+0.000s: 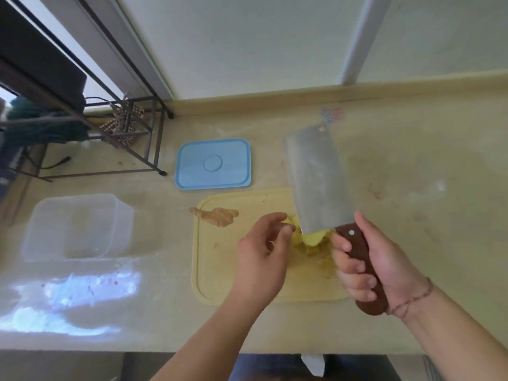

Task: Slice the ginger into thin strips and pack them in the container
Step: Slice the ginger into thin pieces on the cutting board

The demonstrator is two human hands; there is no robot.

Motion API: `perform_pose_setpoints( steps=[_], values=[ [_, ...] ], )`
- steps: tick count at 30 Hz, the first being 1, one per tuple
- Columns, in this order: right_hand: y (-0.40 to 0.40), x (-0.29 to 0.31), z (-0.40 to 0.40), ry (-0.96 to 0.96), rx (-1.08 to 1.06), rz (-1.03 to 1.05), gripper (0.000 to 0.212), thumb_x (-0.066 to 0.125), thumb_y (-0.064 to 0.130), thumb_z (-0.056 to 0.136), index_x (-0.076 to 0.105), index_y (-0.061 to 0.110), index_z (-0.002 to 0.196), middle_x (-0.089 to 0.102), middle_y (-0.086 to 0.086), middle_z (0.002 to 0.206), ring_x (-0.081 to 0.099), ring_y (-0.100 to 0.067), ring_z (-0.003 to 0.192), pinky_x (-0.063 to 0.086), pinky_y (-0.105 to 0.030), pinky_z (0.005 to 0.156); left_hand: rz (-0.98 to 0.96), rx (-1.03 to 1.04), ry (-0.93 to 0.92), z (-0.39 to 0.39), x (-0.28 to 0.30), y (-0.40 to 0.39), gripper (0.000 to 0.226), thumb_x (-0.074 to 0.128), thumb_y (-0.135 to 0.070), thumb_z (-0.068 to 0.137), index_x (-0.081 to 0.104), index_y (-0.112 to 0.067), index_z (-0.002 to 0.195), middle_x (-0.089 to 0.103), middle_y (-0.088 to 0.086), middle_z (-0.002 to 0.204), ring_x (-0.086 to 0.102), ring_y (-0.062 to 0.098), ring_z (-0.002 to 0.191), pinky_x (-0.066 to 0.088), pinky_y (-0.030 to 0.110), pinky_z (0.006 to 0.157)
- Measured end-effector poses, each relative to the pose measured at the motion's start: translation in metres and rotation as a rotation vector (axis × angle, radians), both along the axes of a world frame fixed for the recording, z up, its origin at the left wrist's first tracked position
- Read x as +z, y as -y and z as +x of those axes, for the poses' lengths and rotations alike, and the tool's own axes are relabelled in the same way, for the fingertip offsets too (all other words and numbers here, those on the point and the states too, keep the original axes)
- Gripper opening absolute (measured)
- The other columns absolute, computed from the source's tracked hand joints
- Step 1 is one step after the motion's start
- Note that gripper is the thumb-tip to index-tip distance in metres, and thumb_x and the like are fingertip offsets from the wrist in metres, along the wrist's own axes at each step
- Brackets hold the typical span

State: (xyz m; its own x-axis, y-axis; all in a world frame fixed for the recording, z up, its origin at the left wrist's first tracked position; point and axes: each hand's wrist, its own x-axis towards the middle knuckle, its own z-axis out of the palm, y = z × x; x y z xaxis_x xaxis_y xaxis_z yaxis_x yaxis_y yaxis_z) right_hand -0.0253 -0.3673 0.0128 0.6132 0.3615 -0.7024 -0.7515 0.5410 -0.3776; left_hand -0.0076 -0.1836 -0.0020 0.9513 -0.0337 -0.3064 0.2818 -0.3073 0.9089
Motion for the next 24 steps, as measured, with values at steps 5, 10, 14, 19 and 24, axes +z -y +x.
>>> perform_pose_setpoints(
  steps=[5, 10, 14, 19, 24],
  values=[
    [-0.005, -0.005, -0.003, 0.001, -0.016, 0.030, 0.060, 0.031, 0.070, 0.089, 0.044, 0.017, 0.065, 0.026, 0.002, 0.049, 0.021, -0.007, 0.030, 0.024, -0.012, 0.032, -0.252, -0.018, -0.252, 0.007, 0.009, 0.004, 0.030, 0.072, -0.006, 0.089, 0.062, -0.016, 0.116, 0.074, 0.002, 0.075, 0.065, 0.009, 0.066, 0.047, 0.021, 0.065],
    [0.000, -0.005, -0.002, 0.001, -0.070, 0.019, 0.057, 0.034, 0.067, 0.089, 0.044, 0.017, 0.064, 0.025, 0.002, 0.049, 0.021, -0.007, 0.029, 0.024, -0.012, 0.032, -0.191, -0.003, -0.240, 0.010, 0.007, 0.001, 0.033, 0.077, -0.005, 0.084, 0.063, -0.019, 0.110, 0.075, 0.003, 0.075, 0.064, 0.007, 0.062, 0.049, 0.019, 0.061],
    [0.014, 0.003, -0.002, 0.014, -0.172, -0.045, 0.058, 0.033, 0.067, 0.089, 0.044, 0.016, 0.063, 0.025, 0.002, 0.048, 0.022, -0.007, 0.028, 0.023, -0.012, 0.030, 0.033, -0.028, -0.136, 0.014, -0.003, 0.004, 0.027, 0.080, -0.013, 0.082, 0.066, -0.029, 0.099, 0.072, -0.004, 0.077, 0.066, 0.003, 0.068, 0.049, 0.017, 0.059],
    [0.021, 0.010, -0.008, 0.038, -0.217, -0.114, 0.061, 0.032, 0.068, 0.090, 0.043, 0.014, 0.063, 0.025, 0.001, 0.048, 0.021, -0.007, 0.028, 0.023, -0.013, 0.030, 0.454, -0.337, 0.193, 0.019, -0.019, 0.008, 0.030, 0.076, -0.020, 0.086, 0.064, -0.021, 0.114, 0.068, -0.008, 0.078, 0.065, 0.014, 0.071, 0.057, 0.033, 0.064],
    [0.015, 0.018, -0.018, 0.088, -0.157, -0.173, 0.062, 0.037, 0.071, 0.087, 0.042, 0.014, 0.064, 0.024, -0.001, 0.050, 0.019, -0.009, 0.030, 0.026, -0.014, 0.034, 0.684, -0.380, 0.631, 0.018, -0.037, -0.004, 0.024, 0.087, -0.031, 0.069, 0.072, -0.017, 0.081, 0.063, -0.009, 0.062, 0.056, 0.022, 0.070, 0.051, 0.033, 0.060]
  ],
)
